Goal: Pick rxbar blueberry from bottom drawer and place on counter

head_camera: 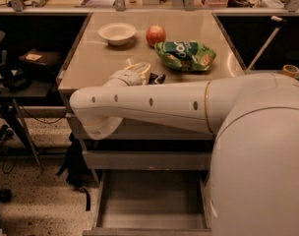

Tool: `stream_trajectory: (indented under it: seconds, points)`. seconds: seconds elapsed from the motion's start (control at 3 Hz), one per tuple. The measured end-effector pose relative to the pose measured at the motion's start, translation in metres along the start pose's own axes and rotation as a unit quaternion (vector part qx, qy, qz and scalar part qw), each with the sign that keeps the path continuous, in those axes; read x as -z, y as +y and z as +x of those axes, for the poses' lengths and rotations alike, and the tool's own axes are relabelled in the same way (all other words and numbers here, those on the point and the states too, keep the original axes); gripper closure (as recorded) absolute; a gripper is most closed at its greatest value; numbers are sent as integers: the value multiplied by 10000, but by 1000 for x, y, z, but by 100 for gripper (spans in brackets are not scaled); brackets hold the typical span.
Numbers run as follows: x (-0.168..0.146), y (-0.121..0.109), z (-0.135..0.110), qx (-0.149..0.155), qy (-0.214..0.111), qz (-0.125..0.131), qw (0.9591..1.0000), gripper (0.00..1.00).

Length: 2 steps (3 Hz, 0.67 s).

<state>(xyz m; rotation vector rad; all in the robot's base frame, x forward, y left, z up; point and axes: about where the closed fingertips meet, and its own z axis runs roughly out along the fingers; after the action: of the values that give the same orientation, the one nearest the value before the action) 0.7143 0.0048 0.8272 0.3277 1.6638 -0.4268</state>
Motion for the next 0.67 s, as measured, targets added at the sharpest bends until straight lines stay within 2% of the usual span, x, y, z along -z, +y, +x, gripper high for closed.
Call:
stream_trajectory:
  seconds: [0.33,0.67]
  points:
    - [0,0,0,0,0,0,10000,81]
    - [0,0,0,0,0,0,10000,58]
